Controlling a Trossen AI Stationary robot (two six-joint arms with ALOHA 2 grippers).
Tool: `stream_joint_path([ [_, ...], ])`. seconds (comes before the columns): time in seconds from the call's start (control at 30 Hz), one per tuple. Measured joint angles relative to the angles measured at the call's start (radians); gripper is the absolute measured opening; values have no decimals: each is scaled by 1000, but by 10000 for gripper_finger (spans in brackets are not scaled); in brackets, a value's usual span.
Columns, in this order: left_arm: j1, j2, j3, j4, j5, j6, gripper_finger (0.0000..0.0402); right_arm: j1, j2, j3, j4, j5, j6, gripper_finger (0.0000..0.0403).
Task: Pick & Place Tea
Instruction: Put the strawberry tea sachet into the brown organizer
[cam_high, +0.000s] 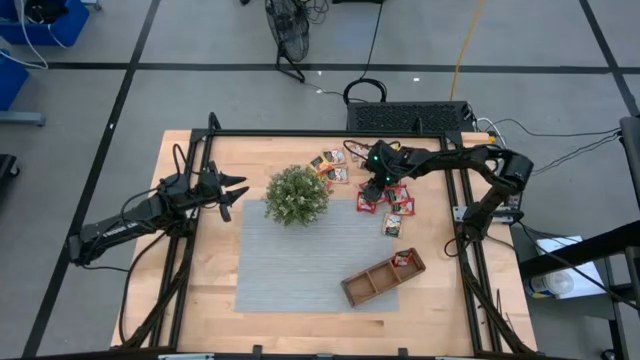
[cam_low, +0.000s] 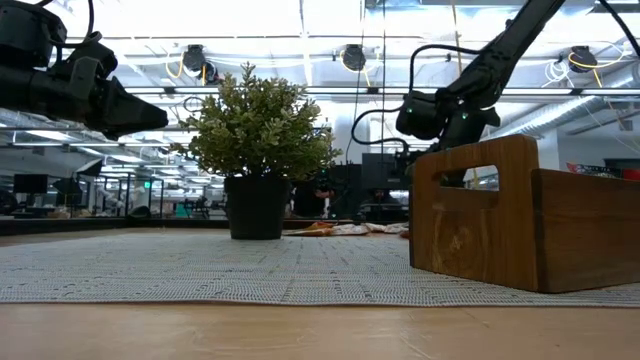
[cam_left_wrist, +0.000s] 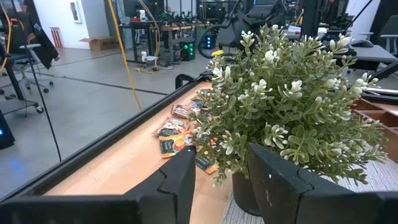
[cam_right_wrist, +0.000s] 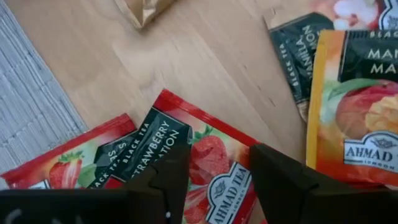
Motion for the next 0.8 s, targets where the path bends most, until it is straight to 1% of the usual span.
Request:
stream_joint_path([
  [0.17, 0, 0, 0, 0, 0, 0, 147, 7, -19, 0, -43, -10, 16, 120],
  [0.23, 0, 0, 0, 0, 0, 0, 148, 13, -32, -1, -52, -45, 26, 111],
  [0.4, 0, 0, 0, 0, 0, 0, 147, 31, -76, -1, -69, -184, 79, 96],
  [0.47, 0, 0, 0, 0, 0, 0, 148, 44, -94, -1, -68, -256, 89, 92],
  [0.6, 0, 0, 0, 0, 0, 0, 147, 80, -125, -1, -65, -365, 39, 87],
  [0.63, 0, 0, 0, 0, 0, 0, 147, 95, -132, -1, -63, -372, 22, 86],
  [0.7, 0, 0, 0, 0, 0, 0, 147, 130, -146, -1, -66, -354, -24, 84],
  [0.77, 0, 0, 0, 0, 0, 0, 147, 174, -160, -1, -78, -267, -96, 82],
  [0.8, 0, 0, 0, 0, 0, 0, 147, 198, -168, -1, -93, -198, -138, 82],
])
